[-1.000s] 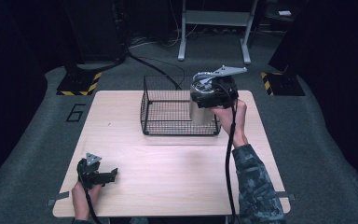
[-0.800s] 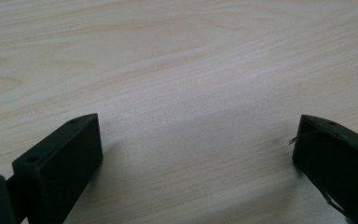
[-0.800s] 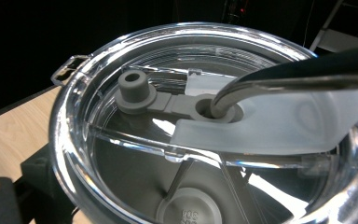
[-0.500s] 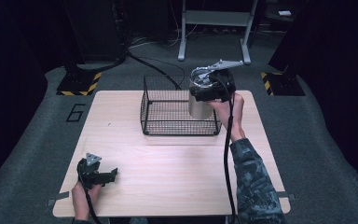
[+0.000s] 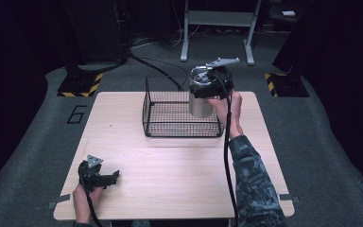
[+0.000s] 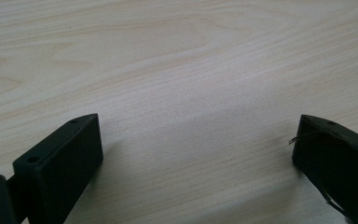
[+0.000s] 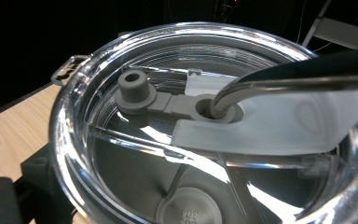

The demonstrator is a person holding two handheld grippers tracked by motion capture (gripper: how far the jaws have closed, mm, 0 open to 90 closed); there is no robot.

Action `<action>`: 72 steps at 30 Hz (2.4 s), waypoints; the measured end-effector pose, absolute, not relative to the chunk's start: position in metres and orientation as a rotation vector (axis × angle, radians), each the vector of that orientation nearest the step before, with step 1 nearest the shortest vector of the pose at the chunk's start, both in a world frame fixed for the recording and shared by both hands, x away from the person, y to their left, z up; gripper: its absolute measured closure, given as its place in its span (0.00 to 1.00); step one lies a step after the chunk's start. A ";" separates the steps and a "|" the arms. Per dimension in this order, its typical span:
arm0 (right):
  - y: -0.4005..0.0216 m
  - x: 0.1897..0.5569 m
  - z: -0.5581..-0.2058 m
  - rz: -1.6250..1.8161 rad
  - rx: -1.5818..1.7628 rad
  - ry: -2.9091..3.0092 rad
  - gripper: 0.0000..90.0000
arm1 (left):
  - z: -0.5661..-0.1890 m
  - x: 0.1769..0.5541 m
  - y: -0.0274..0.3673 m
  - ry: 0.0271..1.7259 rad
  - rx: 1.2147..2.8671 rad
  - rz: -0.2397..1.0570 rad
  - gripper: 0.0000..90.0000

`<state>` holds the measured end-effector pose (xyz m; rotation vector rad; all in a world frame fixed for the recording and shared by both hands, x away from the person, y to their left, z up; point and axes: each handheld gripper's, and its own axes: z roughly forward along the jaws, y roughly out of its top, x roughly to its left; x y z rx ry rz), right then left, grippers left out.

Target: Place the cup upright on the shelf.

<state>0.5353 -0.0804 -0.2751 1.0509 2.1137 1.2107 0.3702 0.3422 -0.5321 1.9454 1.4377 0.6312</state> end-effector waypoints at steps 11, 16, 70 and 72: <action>-0.073 0.550 -0.278 1.184 1.071 2.117 0.04 | -0.532 0.370 0.342 1.437 1.945 0.636 0.02; -0.070 0.556 -0.283 1.180 1.087 2.121 0.04 | -0.532 0.370 0.343 1.430 1.963 0.634 0.02; -0.041 0.602 -0.351 1.120 1.235 2.136 0.04 | -0.532 0.370 0.342 1.434 1.956 0.627 0.02; -0.039 0.602 -0.354 1.118 1.246 2.132 0.04 | -0.532 0.370 0.342 1.434 1.956 0.627 0.02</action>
